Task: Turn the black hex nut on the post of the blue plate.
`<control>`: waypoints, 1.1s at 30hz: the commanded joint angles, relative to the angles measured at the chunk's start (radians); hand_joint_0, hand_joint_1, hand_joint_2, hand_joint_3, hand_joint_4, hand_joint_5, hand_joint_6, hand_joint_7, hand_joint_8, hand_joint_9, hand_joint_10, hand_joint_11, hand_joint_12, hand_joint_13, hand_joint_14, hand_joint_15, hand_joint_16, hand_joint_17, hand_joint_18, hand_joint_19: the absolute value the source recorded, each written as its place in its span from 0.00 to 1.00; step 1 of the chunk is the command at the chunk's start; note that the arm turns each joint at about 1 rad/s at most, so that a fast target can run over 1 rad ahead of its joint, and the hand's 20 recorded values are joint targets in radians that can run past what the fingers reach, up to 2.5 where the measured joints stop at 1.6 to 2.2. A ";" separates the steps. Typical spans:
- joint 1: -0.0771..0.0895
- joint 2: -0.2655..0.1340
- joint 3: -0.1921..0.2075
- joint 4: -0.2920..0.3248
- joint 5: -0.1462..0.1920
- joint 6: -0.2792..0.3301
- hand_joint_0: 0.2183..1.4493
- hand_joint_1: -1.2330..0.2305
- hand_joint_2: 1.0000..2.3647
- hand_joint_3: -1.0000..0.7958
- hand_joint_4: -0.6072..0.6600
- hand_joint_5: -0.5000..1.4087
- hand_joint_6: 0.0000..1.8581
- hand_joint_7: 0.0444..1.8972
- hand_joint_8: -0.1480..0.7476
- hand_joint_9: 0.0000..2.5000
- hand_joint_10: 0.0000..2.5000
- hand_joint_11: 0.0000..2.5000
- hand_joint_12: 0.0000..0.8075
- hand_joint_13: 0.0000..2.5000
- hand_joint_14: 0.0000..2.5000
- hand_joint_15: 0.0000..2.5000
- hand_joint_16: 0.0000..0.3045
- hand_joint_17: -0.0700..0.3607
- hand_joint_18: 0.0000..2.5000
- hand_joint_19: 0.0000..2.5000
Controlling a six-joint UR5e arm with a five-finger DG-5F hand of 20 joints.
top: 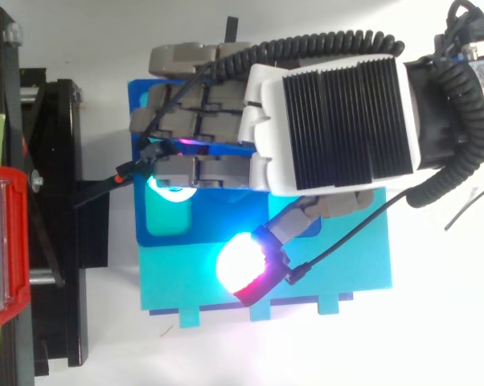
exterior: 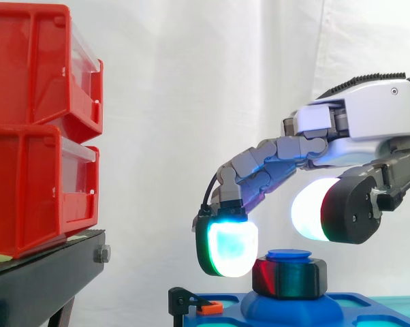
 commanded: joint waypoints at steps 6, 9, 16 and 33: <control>-0.028 0.000 0.001 -0.001 -0.041 -0.019 0.23 0.67 0.00 0.28 0.64 0.18 0.27 0.63 0.48 0.18 0.00 0.02 0.44 0.18 0.00 0.03 0.17 0.43 0.13 0.10; -0.036 0.000 0.001 -0.001 -0.052 -0.022 0.23 0.67 0.00 0.28 0.64 0.18 0.27 0.63 0.48 0.19 0.00 0.02 0.44 0.18 0.00 0.03 0.17 0.43 0.13 0.10; -0.050 0.000 0.003 -0.007 -0.067 -0.036 0.23 0.66 0.00 0.28 0.64 0.18 0.27 0.63 0.48 0.19 0.00 0.03 0.44 0.18 0.00 0.03 0.17 0.43 0.13 0.10; -0.091 0.000 0.001 0.002 -0.121 -0.044 0.23 0.66 0.00 0.28 0.64 0.18 0.27 0.63 0.48 0.19 0.00 0.02 0.44 0.18 0.00 0.03 0.17 0.43 0.13 0.10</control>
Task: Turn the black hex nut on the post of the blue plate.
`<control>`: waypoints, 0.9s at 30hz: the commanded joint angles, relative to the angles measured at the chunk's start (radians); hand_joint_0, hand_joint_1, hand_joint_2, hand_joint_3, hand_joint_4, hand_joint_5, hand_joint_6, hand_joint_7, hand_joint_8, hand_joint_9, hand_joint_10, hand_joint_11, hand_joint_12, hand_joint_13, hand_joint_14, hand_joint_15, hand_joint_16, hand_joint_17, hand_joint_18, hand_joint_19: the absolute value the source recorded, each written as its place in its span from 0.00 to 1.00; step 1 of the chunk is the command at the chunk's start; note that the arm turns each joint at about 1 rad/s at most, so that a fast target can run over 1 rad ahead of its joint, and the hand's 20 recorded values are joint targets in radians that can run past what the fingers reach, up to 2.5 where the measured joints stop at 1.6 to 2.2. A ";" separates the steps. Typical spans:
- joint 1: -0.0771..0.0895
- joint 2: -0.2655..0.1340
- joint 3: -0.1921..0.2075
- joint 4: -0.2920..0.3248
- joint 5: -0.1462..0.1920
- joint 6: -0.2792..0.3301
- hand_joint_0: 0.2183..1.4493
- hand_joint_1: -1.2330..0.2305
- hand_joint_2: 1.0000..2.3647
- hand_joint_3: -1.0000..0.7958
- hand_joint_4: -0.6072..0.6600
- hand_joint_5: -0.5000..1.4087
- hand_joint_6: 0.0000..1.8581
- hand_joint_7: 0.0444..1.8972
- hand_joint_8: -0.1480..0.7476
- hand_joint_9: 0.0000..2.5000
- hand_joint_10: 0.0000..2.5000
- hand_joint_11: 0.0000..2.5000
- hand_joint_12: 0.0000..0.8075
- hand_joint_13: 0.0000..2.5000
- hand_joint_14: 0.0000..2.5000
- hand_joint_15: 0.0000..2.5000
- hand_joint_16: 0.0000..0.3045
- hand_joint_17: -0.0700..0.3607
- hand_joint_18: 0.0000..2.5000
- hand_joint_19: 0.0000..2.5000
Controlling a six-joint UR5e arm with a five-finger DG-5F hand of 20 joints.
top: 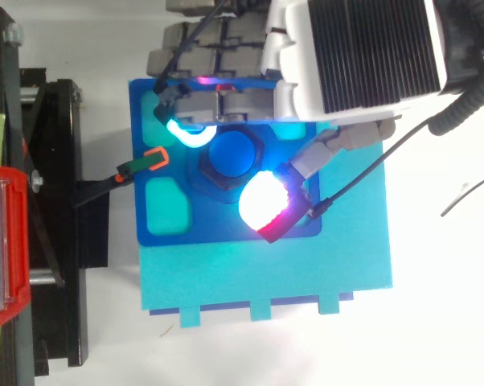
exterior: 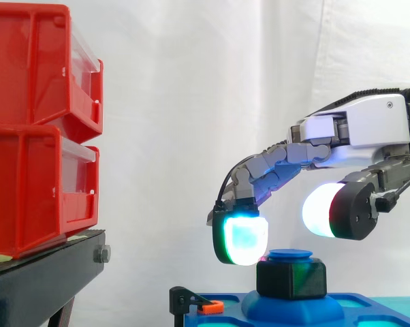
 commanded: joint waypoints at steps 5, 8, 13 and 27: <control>0.002 0.000 0.014 0.000 0.001 0.016 0.23 0.66 0.00 0.28 0.64 0.18 0.27 0.61 0.48 0.19 0.00 0.03 0.44 0.18 0.00 0.03 0.17 0.43 0.13 0.10; 0.008 0.000 0.039 -0.003 0.007 0.016 0.23 0.65 0.00 0.28 0.65 0.17 0.27 0.57 0.48 0.18 0.00 0.03 0.44 0.17 0.00 0.03 0.17 0.44 0.13 0.10; 0.025 0.000 0.054 0.003 0.065 0.016 0.16 0.59 0.00 0.28 0.68 0.16 0.27 0.53 0.51 0.19 0.00 0.03 0.49 0.18 0.00 0.03 0.20 0.48 0.15 0.10; 0.079 0.000 0.050 0.005 0.136 0.016 0.15 0.34 0.00 0.28 0.67 0.16 0.27 0.48 0.49 0.14 0.00 0.02 0.51 0.17 0.00 0.03 0.20 0.49 0.16 0.08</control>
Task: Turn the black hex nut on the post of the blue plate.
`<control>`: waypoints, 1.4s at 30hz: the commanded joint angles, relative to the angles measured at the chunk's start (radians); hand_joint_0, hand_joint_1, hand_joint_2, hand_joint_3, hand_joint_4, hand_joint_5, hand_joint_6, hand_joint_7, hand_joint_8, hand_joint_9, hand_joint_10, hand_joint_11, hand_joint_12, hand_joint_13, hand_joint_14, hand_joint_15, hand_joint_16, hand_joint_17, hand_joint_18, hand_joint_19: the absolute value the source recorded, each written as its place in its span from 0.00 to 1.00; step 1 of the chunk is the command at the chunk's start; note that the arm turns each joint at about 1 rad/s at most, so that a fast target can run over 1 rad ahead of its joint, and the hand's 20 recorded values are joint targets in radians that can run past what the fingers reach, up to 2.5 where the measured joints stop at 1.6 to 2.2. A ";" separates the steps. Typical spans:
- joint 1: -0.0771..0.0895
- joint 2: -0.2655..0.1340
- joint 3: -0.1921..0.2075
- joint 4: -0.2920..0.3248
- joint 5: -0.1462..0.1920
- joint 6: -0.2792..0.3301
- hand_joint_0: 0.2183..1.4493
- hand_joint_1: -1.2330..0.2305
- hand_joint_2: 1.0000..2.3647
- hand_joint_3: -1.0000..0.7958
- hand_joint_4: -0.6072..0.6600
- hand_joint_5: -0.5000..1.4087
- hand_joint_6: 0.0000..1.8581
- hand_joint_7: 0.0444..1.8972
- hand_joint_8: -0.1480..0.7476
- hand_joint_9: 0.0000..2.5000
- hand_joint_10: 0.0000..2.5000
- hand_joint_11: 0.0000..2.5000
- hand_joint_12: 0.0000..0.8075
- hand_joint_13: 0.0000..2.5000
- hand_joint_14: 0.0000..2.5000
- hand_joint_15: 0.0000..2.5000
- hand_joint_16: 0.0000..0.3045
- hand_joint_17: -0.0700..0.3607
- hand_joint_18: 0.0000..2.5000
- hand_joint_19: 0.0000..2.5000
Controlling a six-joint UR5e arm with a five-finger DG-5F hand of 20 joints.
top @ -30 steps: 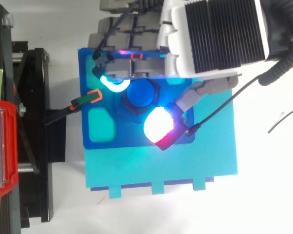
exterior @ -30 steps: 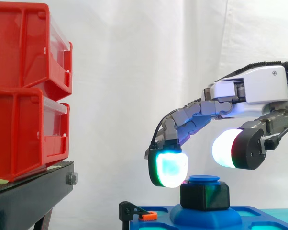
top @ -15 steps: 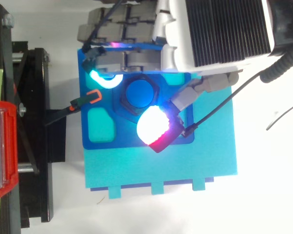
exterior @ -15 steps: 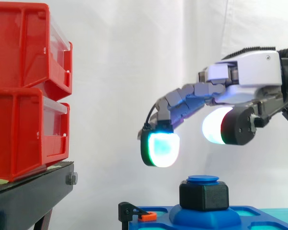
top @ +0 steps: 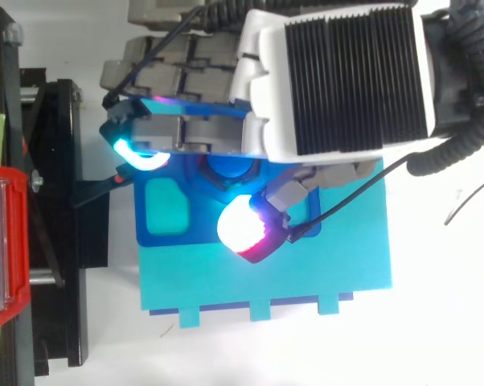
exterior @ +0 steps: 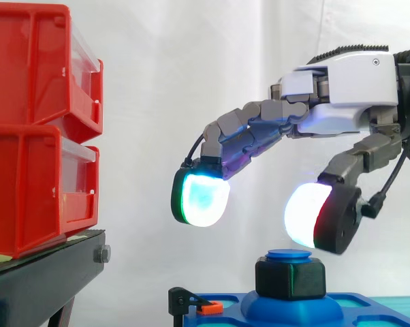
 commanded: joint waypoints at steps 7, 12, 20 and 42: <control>0.015 0.000 -0.003 -0.010 0.020 0.000 0.16 0.30 0.00 0.28 0.66 0.15 0.27 0.48 0.47 0.14 0.00 0.01 0.49 0.16 0.00 0.02 0.20 0.48 0.16 0.08; 0.021 0.000 -0.014 -0.010 0.049 0.000 0.16 0.28 0.00 0.28 0.66 0.15 0.27 0.48 0.47 0.13 0.00 0.02 0.49 0.16 0.00 0.03 0.20 0.48 0.16 0.08; 0.030 0.000 -0.022 -0.013 0.067 0.000 0.17 0.24 0.00 0.28 0.66 0.15 0.27 0.48 0.48 0.14 0.00 0.02 0.49 0.17 0.00 0.03 0.20 0.47 0.17 0.08; 0.035 0.000 -0.051 -0.010 0.073 -0.002 0.19 0.27 0.00 0.28 0.65 0.15 0.27 0.50 0.47 0.13 0.00 0.02 0.48 0.17 0.00 0.02 0.18 0.46 0.17 0.08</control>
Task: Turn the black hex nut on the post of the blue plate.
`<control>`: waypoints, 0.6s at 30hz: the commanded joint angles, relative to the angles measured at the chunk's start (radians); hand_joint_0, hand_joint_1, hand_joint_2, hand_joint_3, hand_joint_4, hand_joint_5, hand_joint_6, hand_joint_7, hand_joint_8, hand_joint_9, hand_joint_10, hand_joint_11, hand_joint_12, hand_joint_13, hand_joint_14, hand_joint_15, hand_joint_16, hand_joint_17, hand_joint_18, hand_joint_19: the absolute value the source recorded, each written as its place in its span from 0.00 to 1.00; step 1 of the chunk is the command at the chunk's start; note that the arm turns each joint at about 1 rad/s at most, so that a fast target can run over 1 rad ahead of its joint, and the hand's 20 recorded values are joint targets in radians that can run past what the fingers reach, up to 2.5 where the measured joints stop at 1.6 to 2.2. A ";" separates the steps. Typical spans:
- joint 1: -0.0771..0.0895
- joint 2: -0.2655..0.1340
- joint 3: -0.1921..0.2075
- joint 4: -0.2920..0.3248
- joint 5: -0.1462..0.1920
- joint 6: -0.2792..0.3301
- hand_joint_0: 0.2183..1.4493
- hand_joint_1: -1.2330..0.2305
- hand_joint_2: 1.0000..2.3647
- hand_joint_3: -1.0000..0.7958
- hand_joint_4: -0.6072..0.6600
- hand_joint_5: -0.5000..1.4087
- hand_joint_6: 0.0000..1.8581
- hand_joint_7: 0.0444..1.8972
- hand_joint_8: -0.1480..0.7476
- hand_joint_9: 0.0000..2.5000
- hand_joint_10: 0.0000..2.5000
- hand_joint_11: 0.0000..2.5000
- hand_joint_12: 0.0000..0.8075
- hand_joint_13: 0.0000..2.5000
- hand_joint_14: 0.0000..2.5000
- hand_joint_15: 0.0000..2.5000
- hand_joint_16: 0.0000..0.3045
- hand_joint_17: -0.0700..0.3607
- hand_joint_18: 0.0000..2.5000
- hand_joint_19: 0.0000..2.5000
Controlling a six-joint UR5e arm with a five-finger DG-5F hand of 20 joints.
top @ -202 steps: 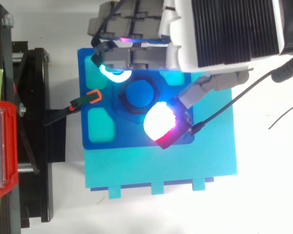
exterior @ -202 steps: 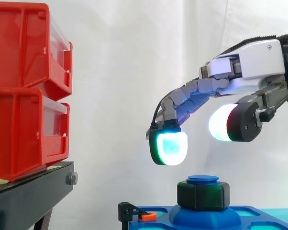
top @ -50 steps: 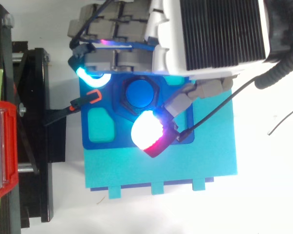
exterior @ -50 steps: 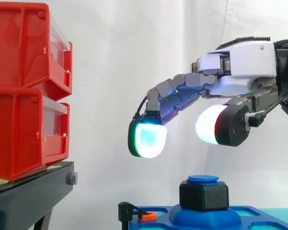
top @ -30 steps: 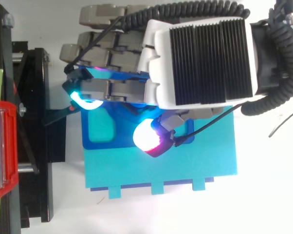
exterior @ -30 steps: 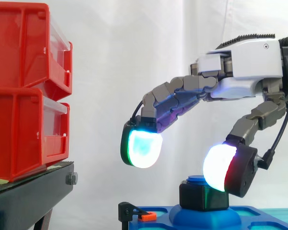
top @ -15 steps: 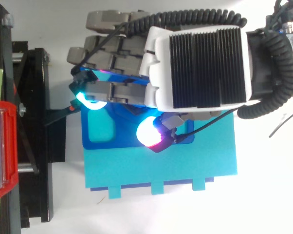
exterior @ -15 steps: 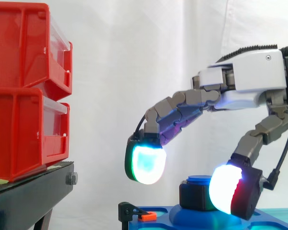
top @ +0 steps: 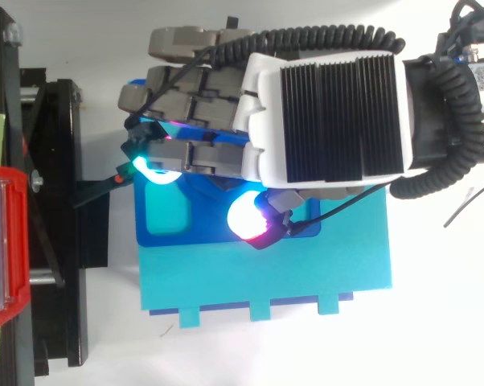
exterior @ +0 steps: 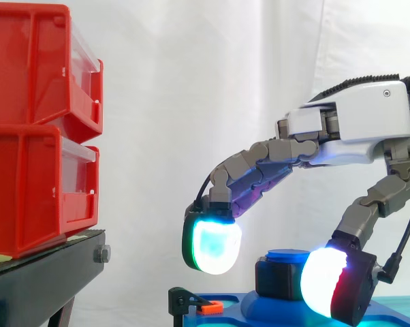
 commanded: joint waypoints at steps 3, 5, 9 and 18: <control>0.001 0.000 0.000 -0.005 0.003 -0.002 0.20 0.28 0.00 0.28 0.65 0.15 0.27 0.50 0.47 0.13 0.00 0.02 0.47 0.17 0.00 0.03 0.18 0.45 0.17 0.08; 0.001 0.000 0.000 -0.007 0.005 -0.002 0.20 0.28 0.00 0.28 0.65 0.15 0.27 0.50 0.47 0.13 0.00 0.02 0.47 0.17 0.00 0.03 0.18 0.45 0.16 0.08; 0.001 0.000 0.000 -0.018 0.005 -0.002 0.20 0.28 0.00 0.28 0.65 0.15 0.27 0.50 0.47 0.13 0.00 0.02 0.47 0.17 0.00 0.02 0.18 0.45 0.16 0.09; 0.000 0.000 -0.002 -0.025 0.005 -0.005 0.20 0.29 0.00 0.28 0.65 0.15 0.27 0.51 0.47 0.14 0.00 0.02 0.47 0.17 0.00 0.03 0.18 0.45 0.16 0.09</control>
